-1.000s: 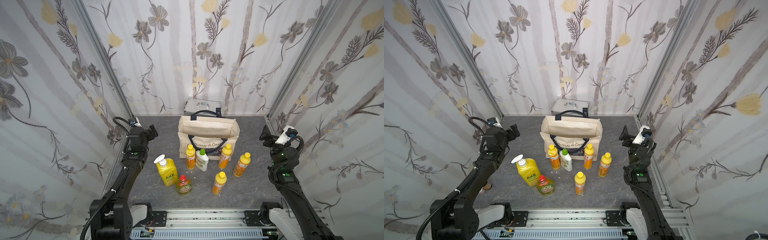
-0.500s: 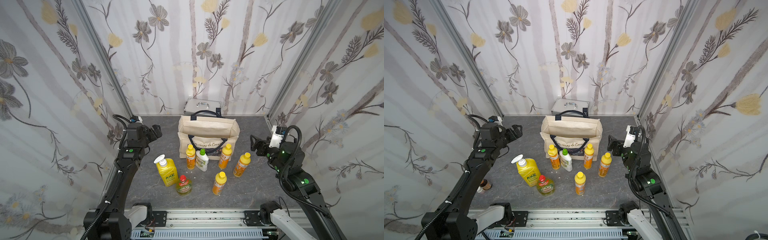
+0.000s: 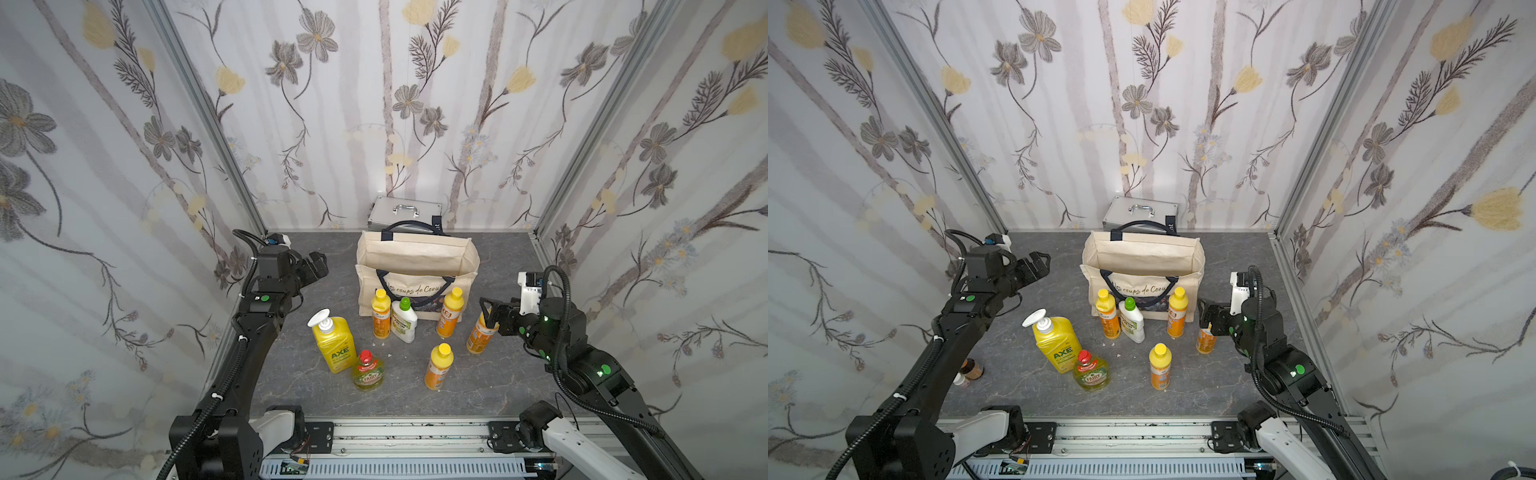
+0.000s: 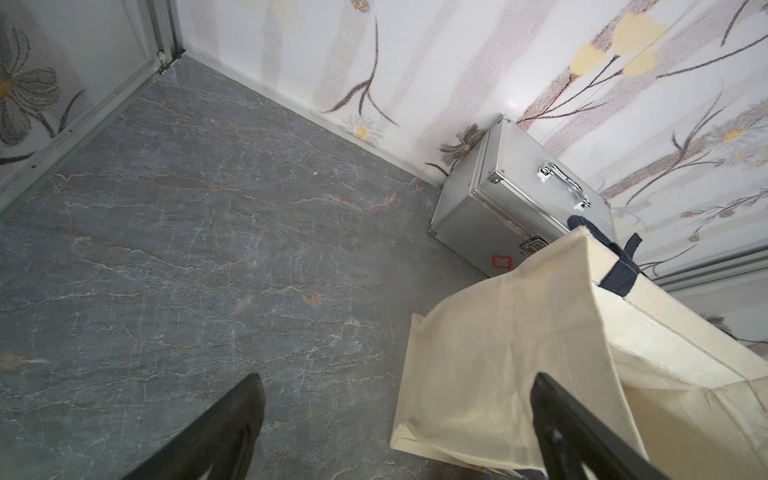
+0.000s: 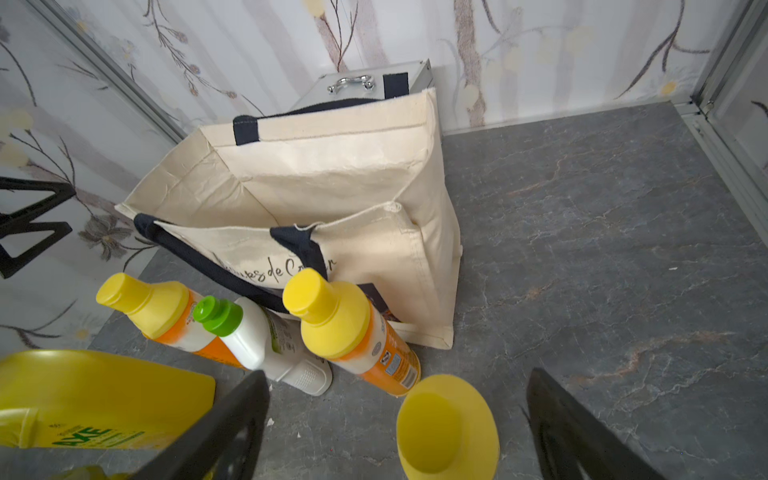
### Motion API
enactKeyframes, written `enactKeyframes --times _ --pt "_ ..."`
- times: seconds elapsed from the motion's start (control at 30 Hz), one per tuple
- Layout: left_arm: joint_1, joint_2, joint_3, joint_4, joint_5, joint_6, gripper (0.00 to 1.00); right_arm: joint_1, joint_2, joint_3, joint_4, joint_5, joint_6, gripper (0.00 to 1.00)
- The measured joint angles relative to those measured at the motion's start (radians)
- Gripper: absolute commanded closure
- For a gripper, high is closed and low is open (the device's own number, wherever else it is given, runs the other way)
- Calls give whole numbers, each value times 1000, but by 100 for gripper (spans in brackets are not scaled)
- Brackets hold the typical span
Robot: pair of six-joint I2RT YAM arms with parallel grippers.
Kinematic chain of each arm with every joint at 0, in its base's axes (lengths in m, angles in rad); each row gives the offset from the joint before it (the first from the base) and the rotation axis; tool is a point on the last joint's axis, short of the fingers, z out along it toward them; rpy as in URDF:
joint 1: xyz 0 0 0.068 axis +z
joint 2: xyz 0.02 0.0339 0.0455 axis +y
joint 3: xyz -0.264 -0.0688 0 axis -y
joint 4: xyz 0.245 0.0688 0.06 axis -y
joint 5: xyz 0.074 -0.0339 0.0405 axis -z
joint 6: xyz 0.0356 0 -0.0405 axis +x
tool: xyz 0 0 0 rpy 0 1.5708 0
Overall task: Pack dish soap into the shopping bag
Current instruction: Pick up the bottle of dish soap at the center of the board.
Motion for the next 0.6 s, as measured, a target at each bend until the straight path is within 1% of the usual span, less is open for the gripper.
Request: enactKeyframes --times 0.2,0.37,0.5,0.6 --pt "-1 4 2 -2 1 3 0 25 -55 -96 23 55 45 11" --pt "-1 19 8 -4 8 3 0 26 -35 -124 46 84 51 11" --pt "-3 16 3 -4 8 5 0 26 -13 -142 61 110 49 15" --pt "-3 7 2 -7 8 7 0 26 -8 -147 100 126 31 16"
